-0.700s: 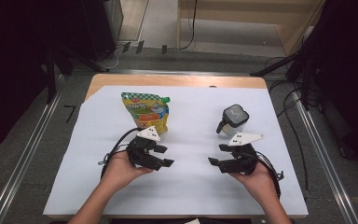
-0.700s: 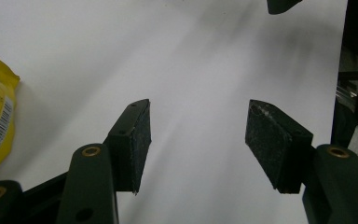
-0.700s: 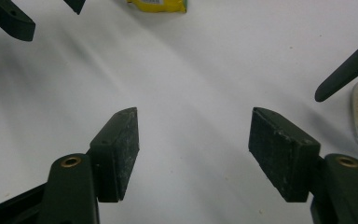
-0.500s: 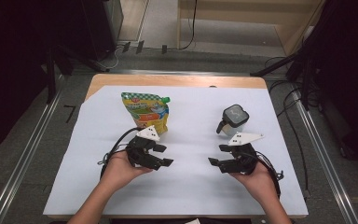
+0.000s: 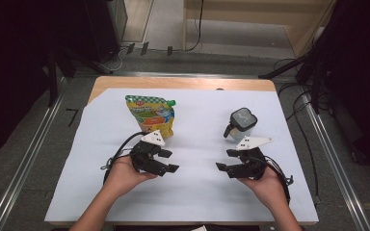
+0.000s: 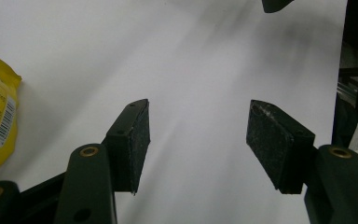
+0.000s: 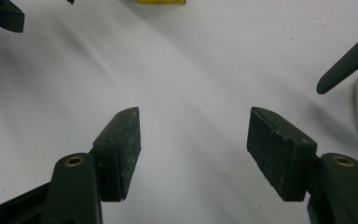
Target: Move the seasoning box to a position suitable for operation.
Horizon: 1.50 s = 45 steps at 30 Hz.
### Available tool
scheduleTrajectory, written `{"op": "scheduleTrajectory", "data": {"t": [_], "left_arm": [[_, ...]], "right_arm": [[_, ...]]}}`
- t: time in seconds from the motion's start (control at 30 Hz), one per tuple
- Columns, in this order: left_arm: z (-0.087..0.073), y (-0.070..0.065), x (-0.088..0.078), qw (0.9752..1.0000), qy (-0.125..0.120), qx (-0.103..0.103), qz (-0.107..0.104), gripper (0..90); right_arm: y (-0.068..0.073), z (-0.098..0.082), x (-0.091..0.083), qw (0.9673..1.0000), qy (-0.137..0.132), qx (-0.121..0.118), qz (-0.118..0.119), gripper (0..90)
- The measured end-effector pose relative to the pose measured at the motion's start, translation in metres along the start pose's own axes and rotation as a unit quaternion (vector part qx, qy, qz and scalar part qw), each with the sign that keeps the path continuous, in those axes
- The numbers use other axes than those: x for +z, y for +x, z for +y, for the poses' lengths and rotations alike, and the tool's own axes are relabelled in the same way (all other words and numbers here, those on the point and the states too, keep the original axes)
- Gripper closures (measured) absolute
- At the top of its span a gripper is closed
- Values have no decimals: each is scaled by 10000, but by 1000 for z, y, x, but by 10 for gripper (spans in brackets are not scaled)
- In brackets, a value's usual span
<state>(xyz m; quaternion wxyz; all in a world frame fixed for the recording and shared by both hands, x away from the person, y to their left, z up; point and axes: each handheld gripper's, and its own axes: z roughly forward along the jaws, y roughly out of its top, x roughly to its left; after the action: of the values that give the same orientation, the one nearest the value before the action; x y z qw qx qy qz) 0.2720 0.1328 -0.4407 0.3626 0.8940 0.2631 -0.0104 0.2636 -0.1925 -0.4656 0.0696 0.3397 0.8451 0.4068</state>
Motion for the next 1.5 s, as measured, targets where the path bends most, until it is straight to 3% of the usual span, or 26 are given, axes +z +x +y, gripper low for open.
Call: {"op": "scheduleTrajectory", "data": {"t": [0.93,1.2,1.5], "left_arm": [[0,2,-4,10000,-89,-35,-2,402],[0,2,-4,10000,-94,-22,2,400],[0,2,-3,10000,-78,30,-10,399]], "right_arm": [[-12,-2,-13,9997,-72,110,-205,359],[-26,-6,-25,9984,-240,268,-440,359],[-60,-12,-27,9939,-359,663,-807,362]]}}
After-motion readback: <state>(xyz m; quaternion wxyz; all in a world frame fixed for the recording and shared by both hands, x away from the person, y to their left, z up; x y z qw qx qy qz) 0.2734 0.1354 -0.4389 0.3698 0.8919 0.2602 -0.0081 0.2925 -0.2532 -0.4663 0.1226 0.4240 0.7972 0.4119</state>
